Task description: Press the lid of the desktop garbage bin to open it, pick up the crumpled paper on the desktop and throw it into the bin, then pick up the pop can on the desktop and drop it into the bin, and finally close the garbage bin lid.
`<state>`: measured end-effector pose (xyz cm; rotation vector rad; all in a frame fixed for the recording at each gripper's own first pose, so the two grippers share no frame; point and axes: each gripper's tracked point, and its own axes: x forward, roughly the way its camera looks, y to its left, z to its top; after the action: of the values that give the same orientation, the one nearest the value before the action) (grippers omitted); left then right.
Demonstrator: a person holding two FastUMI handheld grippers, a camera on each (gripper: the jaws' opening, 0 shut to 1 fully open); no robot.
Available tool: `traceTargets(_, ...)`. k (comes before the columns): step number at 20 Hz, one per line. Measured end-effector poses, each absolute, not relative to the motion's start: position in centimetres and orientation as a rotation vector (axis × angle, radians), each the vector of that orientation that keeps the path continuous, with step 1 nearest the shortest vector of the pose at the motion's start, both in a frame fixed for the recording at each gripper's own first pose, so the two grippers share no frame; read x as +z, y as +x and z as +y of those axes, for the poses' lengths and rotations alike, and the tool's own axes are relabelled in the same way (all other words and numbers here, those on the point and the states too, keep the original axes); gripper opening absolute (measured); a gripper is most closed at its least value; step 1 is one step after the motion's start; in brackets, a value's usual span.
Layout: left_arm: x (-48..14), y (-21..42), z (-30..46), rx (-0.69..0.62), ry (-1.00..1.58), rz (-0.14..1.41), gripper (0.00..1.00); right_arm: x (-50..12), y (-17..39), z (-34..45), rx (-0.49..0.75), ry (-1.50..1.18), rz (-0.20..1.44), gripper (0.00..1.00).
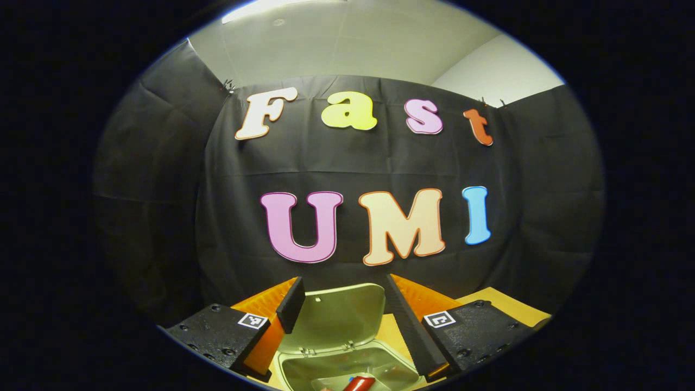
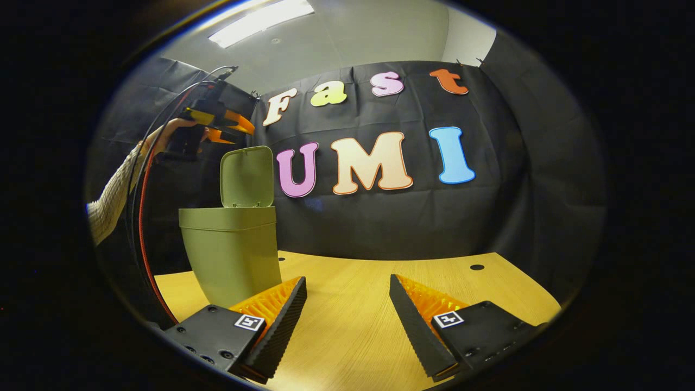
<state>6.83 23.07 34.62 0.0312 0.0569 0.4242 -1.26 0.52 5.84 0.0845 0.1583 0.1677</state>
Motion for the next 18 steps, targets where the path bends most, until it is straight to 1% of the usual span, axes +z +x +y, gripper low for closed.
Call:
traceTargets(4,33.5,8.4,25.5,0.498,0.051,0.098,0.87,5.7,-1.3,1.0,0.179,0.090,0.163,0.96)
traceTargets(6,32.8,9.1,26.1,0.502,0.049,0.118,0.88,5.7,-1.3,1.2,0.181,0.090,0.164,0.96)
traceTargets(8,32.0,9.2,26.6,0.513,0.039,0.132,0.87,5.6,-1.3,1.1,0.181,0.091,0.166,0.96)
traceTargets(9,32.4,9.3,26.7,0.511,0.031,0.113,0.87,5.4,-1.3,1.1,0.181,0.091,0.168,0.96)
traceTargets(12,32.2,8.7,25.9,0.486,0.002,0.104,0.89,5.4,-1.3,1.1,0.181,0.088,0.171,0.96)
traceTargets(13,32.1,8.2,25.3,0.473,-0.005,0.100,0.87,5.3,-1.4,1.2,0.182,0.089,0.172,0.96)
traceTargets(15,32.0,6.8,24.0,0.439,-0.003,0.079,0.89,5.4,-1.4,1.3,0.185,0.090,0.174,0.96)
traceTargets(18,31.3,4.5,21.7,0.382,0.008,0.060,0.88,5.9,-1.6,1.2,0.184,0.094,0.164,0.96)
